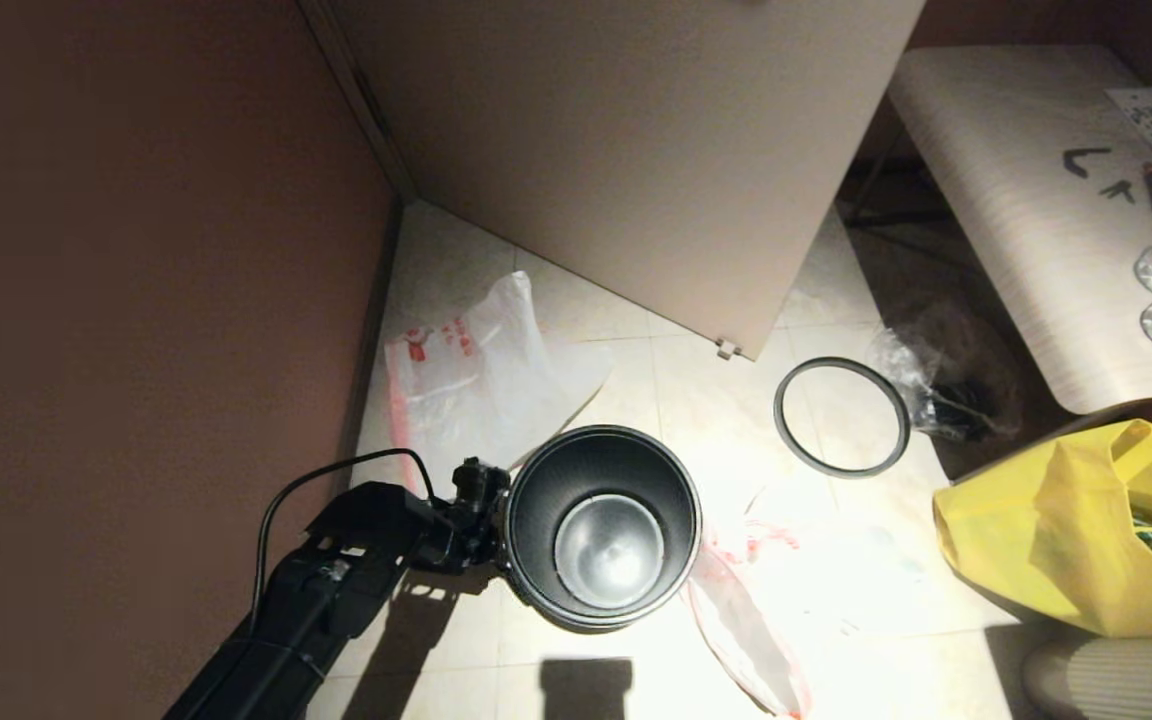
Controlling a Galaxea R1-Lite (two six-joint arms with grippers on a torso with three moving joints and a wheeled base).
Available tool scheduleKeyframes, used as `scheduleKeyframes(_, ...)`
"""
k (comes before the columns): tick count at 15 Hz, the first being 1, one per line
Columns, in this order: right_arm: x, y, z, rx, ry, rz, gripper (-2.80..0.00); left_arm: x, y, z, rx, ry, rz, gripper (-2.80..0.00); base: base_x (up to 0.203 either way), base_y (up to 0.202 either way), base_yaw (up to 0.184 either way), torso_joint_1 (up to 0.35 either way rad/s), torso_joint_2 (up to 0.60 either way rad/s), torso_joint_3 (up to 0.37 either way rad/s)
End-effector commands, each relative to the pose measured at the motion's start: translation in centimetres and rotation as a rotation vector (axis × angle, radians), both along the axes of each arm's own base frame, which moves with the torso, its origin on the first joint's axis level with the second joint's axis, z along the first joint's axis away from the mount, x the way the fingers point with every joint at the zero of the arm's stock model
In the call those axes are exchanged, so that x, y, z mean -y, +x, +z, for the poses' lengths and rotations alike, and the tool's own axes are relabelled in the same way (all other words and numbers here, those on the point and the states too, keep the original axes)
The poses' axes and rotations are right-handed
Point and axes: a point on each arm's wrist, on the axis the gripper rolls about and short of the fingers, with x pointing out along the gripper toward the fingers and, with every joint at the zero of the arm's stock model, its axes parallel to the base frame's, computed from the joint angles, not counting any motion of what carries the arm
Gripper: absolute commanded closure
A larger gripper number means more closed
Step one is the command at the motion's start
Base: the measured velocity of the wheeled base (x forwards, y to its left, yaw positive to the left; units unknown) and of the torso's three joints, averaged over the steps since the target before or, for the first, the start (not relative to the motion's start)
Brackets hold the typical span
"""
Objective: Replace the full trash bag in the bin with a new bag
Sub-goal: Pick up a new trash bag
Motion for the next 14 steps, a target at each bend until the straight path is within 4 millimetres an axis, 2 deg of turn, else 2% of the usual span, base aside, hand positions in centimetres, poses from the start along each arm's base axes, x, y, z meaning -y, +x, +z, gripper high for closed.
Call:
scheduleKeyframes(1, 0.0, 0.0, 0.0, -0.001, 0.000, 0.000, 0.00, 0.0, 0.2, 0.2, 0.019, -0.014, -0.012, -2.80, 0.000, 0.000, 0.000, 0.000, 0.00, 0.000)
scheduleKeyframes(4, 0.0, 0.0, 0.0, -0.001, 0.000, 0.000, 0.00, 0.4, 0.5, 0.4, 0.091, -0.064, -0.064, -2.80, 0.000, 0.000, 0.000, 0.000, 0.00, 0.000)
scheduleKeyframes(5, 0.0, 0.0, 0.0, -0.001, 0.000, 0.000, 0.00, 0.4, 0.6, 0.6, 0.124, -0.073, -0.062, 0.00, 0.000, 0.000, 0.000, 0.000, 0.00, 0.000)
scheduleKeyframes(7, 0.0, 0.0, 0.0, -0.001, 0.000, 0.000, 0.00, 0.6, 0.8, 1.3, 0.199, -0.085, -0.059, 0.00, 0.000, 0.000, 0.000, 0.000, 0.00, 0.000)
scheduleKeyframes(9, 0.0, 0.0, 0.0, -0.001, 0.000, 0.000, 0.00, 1.1, -0.1, 2.0, 0.209, -0.100, -0.048, 0.00, 0.000, 0.000, 0.000, 0.000, 0.00, 0.000)
scheduleKeyframes(14, 0.0, 0.0, 0.0, -0.001, 0.000, 0.000, 0.00, 2.3, -5.2, 6.2, 0.156, -0.191, -0.022, 0.00, 0.000, 0.000, 0.000, 0.000, 0.00, 0.000)
